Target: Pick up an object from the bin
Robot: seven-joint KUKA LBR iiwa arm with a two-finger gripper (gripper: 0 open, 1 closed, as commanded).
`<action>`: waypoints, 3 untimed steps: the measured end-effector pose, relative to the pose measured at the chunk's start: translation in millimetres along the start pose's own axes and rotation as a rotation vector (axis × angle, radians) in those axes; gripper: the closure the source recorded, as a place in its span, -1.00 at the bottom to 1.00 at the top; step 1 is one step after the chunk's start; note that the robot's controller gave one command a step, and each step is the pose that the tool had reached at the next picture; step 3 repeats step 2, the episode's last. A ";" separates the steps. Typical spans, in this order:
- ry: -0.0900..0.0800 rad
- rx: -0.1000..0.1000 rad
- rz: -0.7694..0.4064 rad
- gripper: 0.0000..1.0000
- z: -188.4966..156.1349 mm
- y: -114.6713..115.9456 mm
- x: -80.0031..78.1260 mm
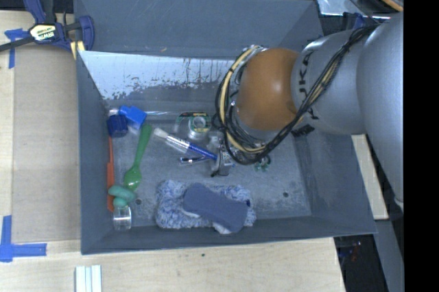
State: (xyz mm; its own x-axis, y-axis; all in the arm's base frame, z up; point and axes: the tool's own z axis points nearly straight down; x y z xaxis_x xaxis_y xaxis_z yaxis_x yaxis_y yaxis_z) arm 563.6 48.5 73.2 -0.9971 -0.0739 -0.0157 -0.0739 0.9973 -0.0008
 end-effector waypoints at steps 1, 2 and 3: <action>0.000 0.000 0.000 1.00 0.0 0.0 0.0; 0.000 0.000 0.000 1.00 -15.1 -0.2 0.2; 0.000 0.000 0.000 1.00 -15.1 -0.2 0.2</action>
Offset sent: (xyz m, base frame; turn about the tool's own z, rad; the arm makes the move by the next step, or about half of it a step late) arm 0.0000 0.0000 0.0241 -0.0001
